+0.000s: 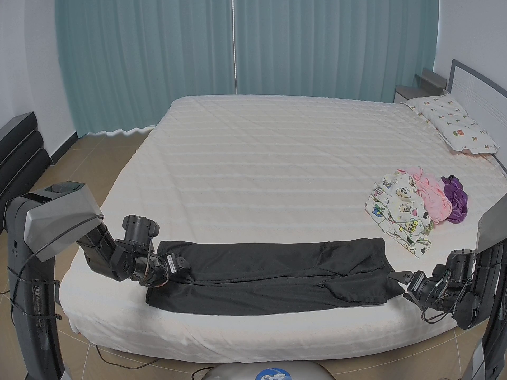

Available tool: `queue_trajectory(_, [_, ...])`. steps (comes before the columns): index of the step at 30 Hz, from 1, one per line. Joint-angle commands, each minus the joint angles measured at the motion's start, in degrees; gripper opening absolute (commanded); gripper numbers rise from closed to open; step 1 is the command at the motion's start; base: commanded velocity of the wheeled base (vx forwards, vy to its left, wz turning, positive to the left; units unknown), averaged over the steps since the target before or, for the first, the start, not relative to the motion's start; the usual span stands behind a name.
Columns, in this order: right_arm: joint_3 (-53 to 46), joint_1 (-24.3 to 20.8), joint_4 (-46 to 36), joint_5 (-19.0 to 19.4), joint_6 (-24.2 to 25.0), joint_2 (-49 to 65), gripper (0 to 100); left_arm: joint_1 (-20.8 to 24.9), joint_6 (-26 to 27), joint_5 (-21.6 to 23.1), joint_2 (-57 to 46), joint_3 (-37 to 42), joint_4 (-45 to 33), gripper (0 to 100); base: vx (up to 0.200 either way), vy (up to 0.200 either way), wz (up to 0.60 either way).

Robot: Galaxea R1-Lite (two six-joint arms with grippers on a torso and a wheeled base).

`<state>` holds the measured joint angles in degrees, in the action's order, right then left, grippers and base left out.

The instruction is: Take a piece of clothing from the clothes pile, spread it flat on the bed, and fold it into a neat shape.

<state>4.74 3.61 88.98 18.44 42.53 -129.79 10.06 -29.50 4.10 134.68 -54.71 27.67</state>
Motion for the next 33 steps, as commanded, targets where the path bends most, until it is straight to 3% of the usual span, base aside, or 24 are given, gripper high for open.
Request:
queue_trajectory(1, [0.00, 0.00, 1.02, 0.01, 0.01, -0.11, 100, 0.40, -0.03, 0.03, 0.49, 0.13, -0.07, 100, 0.000, 0.000, 0.00])
queue_trajectory(2, [0.00, 0.00, 1.02, 0.01, 0.01, -0.11, 100, 0.40, -0.03, 0.12, 0.49, 0.13, -0.07, 100, 0.000, 0.000, 0.00])
queue_trajectory(3, [0.00, 0.00, 1.02, 0.01, 0.01, -0.11, 100, 0.49, -0.03, 0.12, 0.58, 0.13, -0.07, 0, 0.000, 0.000, 0.00])
queue_trajectory(15, [-0.26, -0.36, 1.02, -0.08, 0.01, -0.20, 100, 0.14, -0.38, 0.03, 0.41, 0.22, 0.01, 0, 0.000, 0.000, 0.00])
queue_trajectory(33, [-0.44, -0.27, 1.02, -0.08, 0.01, -0.11, 100, -4.34, -0.47, 0.30, -3.81, 1.19, -2.89, 0, 0.000, 0.000, 0.00])
